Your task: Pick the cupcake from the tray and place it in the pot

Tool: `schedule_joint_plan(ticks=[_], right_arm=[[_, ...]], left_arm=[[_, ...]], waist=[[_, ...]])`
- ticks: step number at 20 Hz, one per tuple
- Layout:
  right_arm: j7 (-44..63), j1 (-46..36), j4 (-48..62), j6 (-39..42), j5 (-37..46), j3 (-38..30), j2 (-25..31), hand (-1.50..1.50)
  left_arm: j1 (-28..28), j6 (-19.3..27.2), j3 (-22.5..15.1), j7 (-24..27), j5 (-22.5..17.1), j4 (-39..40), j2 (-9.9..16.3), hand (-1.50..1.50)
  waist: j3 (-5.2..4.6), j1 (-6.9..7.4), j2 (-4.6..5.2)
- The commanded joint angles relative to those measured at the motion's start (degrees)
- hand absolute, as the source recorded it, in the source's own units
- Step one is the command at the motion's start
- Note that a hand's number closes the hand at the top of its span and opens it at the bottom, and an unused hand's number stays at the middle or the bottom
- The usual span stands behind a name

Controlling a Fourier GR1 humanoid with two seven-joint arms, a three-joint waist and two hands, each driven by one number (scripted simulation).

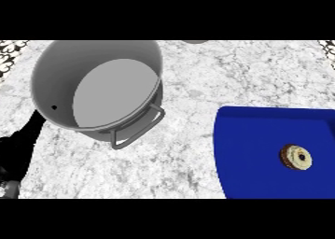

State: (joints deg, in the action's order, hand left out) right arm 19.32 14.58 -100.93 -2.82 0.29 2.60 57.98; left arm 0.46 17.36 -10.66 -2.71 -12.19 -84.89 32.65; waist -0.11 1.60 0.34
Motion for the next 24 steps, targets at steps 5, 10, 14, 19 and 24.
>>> schedule_joint_plan(ticks=[5, 10, 14, 19, 24], right_arm=[[19.2, -15.9, 2.1, 16.8, -5.3, 8.8, 1.0, -1.50], [18.7, -25.3, 13.3, 21.2, -1.4, 12.3, -7.4, -1.50], [21.9, -24.9, 12.2, 24.6, 2.5, 12.2, -9.3, -1.50], [22.6, -28.8, 17.9, 26.8, 8.2, 12.2, -14.7, -1.50], [19.7, -31.6, 24.6, 29.4, 11.4, 10.5, -17.8, -1.50]], left_arm=[[-2.2, 1.6, -2.0, -1.8, 3.0, -0.2, -3.3, 0.00], [-2.3, -2.3, 2.8, -4.7, 2.0, -1.2, 0.5, 0.00], [1.2, -3.5, 4.6, -1.1, 2.6, 0.1, -2.0, 0.00], [0.9, -5.2, 6.3, -0.9, 4.2, 0.7, -3.6, 0.00], [2.5, -2.6, 4.7, -5.2, 7.8, -5.1, -6.6, 0.00]], waist=[[0.06, 0.40, 0.12], [0.14, -0.13, -0.05], [0.11, -1.08, -0.28], [0.12, -1.15, -0.28], [0.15, -0.93, -0.28]])
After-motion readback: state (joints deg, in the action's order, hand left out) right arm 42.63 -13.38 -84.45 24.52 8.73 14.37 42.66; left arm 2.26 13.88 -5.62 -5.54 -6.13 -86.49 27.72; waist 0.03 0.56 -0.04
